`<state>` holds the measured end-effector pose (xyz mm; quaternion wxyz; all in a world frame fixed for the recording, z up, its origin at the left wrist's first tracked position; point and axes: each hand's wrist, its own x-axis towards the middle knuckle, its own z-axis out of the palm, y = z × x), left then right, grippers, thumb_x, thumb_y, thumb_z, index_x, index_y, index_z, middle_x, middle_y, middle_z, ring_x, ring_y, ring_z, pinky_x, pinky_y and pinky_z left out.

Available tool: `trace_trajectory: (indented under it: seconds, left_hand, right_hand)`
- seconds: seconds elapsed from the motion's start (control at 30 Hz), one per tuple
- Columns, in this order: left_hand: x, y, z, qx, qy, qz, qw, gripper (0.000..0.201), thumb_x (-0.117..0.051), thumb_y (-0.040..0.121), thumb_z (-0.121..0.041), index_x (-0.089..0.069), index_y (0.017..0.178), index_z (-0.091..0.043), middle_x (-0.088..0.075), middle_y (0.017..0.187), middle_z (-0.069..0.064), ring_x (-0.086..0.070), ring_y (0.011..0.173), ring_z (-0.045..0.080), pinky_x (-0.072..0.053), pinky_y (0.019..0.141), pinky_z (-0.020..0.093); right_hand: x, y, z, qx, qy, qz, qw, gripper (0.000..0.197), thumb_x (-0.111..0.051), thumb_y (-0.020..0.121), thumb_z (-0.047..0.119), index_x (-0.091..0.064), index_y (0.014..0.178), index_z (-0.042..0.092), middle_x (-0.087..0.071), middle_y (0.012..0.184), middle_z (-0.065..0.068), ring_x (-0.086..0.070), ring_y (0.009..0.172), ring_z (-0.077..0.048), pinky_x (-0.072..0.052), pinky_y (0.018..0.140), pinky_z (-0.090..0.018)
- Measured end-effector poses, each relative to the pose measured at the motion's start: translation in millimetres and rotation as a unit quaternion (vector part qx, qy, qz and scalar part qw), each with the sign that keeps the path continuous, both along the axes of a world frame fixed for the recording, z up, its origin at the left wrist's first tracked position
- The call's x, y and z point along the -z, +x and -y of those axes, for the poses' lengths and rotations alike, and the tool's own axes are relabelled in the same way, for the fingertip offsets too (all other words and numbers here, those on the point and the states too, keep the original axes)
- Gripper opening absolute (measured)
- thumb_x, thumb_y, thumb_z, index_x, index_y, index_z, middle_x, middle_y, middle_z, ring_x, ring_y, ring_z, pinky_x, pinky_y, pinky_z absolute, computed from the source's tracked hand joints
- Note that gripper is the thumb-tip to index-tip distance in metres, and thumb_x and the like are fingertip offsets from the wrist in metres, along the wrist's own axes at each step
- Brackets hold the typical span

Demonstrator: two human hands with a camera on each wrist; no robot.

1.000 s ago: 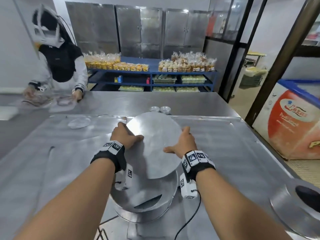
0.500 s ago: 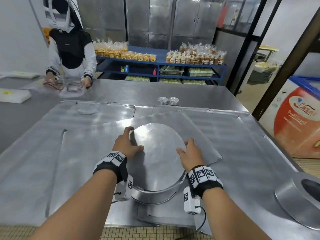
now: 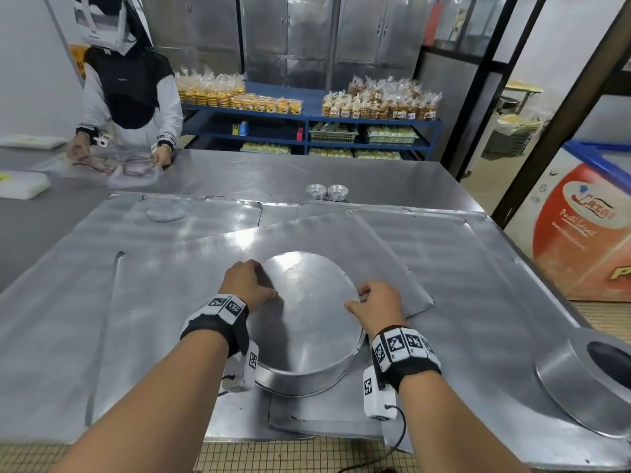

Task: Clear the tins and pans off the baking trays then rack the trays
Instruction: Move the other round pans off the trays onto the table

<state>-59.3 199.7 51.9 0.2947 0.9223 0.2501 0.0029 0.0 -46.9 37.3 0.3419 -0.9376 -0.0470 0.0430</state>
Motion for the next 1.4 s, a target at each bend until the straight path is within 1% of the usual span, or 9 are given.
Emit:
trace_trajectory:
  seconds: [0.13,0.3,0.43,0.6,0.77,0.9,1.13,1.27,1.4]
  left_hand:
    - [1.0,4.3,-4.3,0.010,0.017,-0.048,0.999,0.051,-0.072,0.059,-0.048,-0.069,0.099,-0.017,-0.065,0.104,0.008,-0.064,0.096,0.030,-0.051,0.077,0.032]
    - [2.1,-0.9,-12.7,0.003,0.017,-0.124,0.992,0.037,-0.077,0.082,-0.024,-0.062,0.112,-0.010,-0.065,0.107,0.009,-0.059,0.088,0.025,-0.045,0.070,0.029]
    - [5.6,-7.4,-19.4,-0.003,0.029,-0.180,0.983,0.032,-0.064,0.091,-0.019,-0.062,0.120,-0.007,-0.066,0.115,0.012,-0.061,0.097,0.029,-0.048,0.078,0.030]
    - [6.2,-7.9,-18.3,-0.018,0.017,-0.177,0.984,0.028,-0.061,0.091,-0.018,-0.064,0.117,-0.010,-0.068,0.115,0.013,-0.066,0.103,0.031,-0.053,0.080,0.031]
    - [-4.4,4.8,-11.6,-0.050,-0.063,-0.122,0.989,0.025,-0.062,0.085,-0.008,-0.069,0.108,-0.006,-0.072,0.098,0.017,-0.071,0.089,0.037,-0.061,0.083,0.044]
    - [-11.2,29.3,2.1,-0.093,-0.112,-0.041,0.989,0.026,-0.057,0.084,-0.005,-0.068,0.108,-0.011,-0.068,0.102,0.014,-0.069,0.096,0.038,-0.058,0.086,0.039]
    - [-6.9,90.6,50.1,-0.133,-0.225,0.098,0.960,0.049,-0.044,0.062,-0.007,-0.068,0.101,-0.024,-0.072,0.092,0.019,-0.073,0.071,0.043,-0.063,0.062,0.053]
    - [-15.0,124.7,96.2,-0.132,-0.263,0.135,0.946,0.049,-0.045,0.069,-0.005,-0.065,0.110,-0.022,-0.072,0.077,0.014,-0.073,0.070,0.040,-0.063,0.061,0.052]
    - [-15.0,160.5,145.4,-0.137,-0.316,0.176,0.922,0.047,-0.051,0.073,-0.004,-0.066,0.115,-0.020,-0.072,0.085,0.017,-0.072,0.071,0.043,-0.061,0.052,0.054]
  right_hand:
    - [3.2,0.1,3.3,-0.029,-0.039,-0.018,0.999,0.025,-0.078,0.074,0.016,-0.076,0.098,0.011,-0.074,0.096,-0.007,-0.068,0.094,-0.022,-0.052,0.079,-0.025]
    - [8.9,-1.0,6.8,-0.014,-0.003,-0.046,0.999,0.064,-0.075,0.073,0.009,-0.054,0.133,0.013,-0.067,0.113,-0.014,-0.065,0.105,-0.029,-0.052,0.093,-0.031]
    - [11.4,-0.7,9.9,-0.008,-0.013,-0.104,0.994,0.035,-0.066,0.071,0.013,-0.071,0.105,0.009,-0.072,0.100,-0.016,-0.070,0.086,-0.037,-0.059,0.078,-0.044]
    - [8.0,8.1,13.6,-0.026,-0.002,-0.074,0.997,0.029,-0.058,0.072,0.007,-0.079,0.092,0.011,-0.075,0.088,-0.015,-0.071,0.086,-0.033,-0.059,0.078,-0.036]
    - [-4.9,26.6,23.8,0.027,0.050,-0.044,0.997,0.019,-0.066,0.072,0.011,-0.078,0.085,0.018,-0.076,0.082,-0.007,-0.071,0.083,-0.027,-0.058,0.078,-0.031]
    - [-14.3,46.2,40.4,0.069,0.115,-0.008,0.991,0.016,-0.074,0.077,0.019,-0.077,0.092,0.014,-0.076,0.087,-0.003,-0.068,0.080,-0.021,-0.053,0.077,-0.026]
    - [-7.6,81.2,73.9,0.138,0.227,-0.030,0.963,0.023,-0.077,0.078,0.034,-0.072,0.070,0.013,-0.072,0.067,-0.001,-0.070,0.070,-0.025,-0.060,0.069,-0.039]
    - [-8.6,102.1,94.2,0.159,0.369,-0.126,0.907,0.017,-0.081,0.076,0.014,-0.073,0.089,0.010,-0.075,0.091,-0.007,-0.073,0.078,-0.030,-0.061,0.062,-0.050]
    - [-11.8,128.7,120.7,0.187,0.462,-0.161,0.852,0.028,-0.074,0.078,-0.002,-0.066,0.104,0.004,-0.073,0.093,-0.018,-0.073,0.075,-0.041,-0.060,0.065,-0.055]
